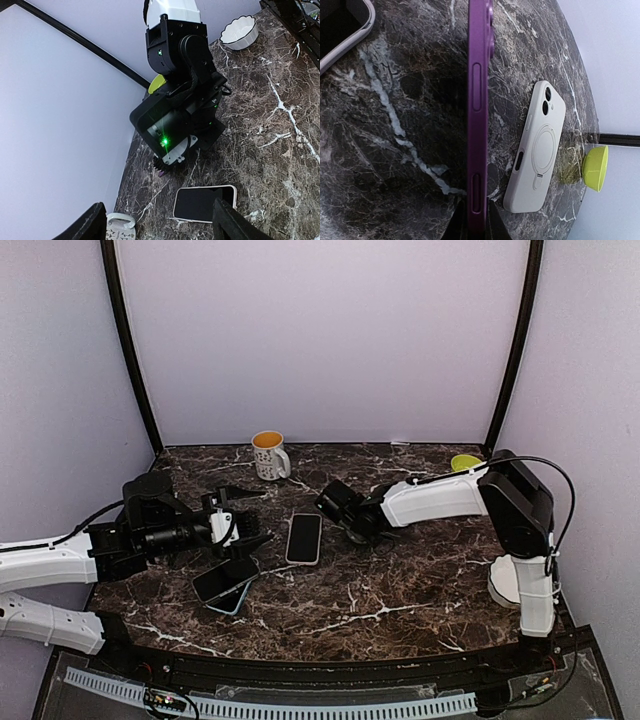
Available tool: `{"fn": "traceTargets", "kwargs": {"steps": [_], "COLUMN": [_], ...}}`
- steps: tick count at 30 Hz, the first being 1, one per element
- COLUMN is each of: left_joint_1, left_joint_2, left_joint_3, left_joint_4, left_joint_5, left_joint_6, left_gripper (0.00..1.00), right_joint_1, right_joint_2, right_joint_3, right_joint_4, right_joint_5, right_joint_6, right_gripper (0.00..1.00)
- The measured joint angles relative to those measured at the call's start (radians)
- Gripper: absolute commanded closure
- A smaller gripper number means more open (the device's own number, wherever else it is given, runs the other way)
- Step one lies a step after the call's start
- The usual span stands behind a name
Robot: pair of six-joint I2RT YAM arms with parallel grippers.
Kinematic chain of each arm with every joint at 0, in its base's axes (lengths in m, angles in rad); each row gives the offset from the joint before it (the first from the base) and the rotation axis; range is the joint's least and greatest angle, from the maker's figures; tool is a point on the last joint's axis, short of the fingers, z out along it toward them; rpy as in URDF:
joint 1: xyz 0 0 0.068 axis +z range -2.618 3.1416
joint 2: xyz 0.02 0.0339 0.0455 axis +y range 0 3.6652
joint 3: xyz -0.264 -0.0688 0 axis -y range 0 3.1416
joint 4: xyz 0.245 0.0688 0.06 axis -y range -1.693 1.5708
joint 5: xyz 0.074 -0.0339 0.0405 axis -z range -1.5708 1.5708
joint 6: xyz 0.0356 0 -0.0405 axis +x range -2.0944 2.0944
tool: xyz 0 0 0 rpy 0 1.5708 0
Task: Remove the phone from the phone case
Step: Place the phone at the center of the board.
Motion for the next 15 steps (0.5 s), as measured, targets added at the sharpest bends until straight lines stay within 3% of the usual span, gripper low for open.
{"fn": "traceTargets", "kwargs": {"steps": [6,15], "left_joint_1": [0.0,0.0], "left_joint_2": [0.0,0.0], "left_joint_3": [0.0,0.0], "left_joint_4": [0.0,0.0], "left_joint_5": [0.0,0.0], "left_joint_6": [0.0,0.0], "left_gripper": [0.26,0.26], "right_joint_1": [0.0,-0.002], "right_joint_2": [0.0,0.0], "right_joint_3": [-0.001,-0.015], "right_joint_4": [0.005,0.033], "right_joint_5": [-0.061,-0.191], "right_joint_6": [0.0,0.006], "right_gripper": [0.73,0.71]}}
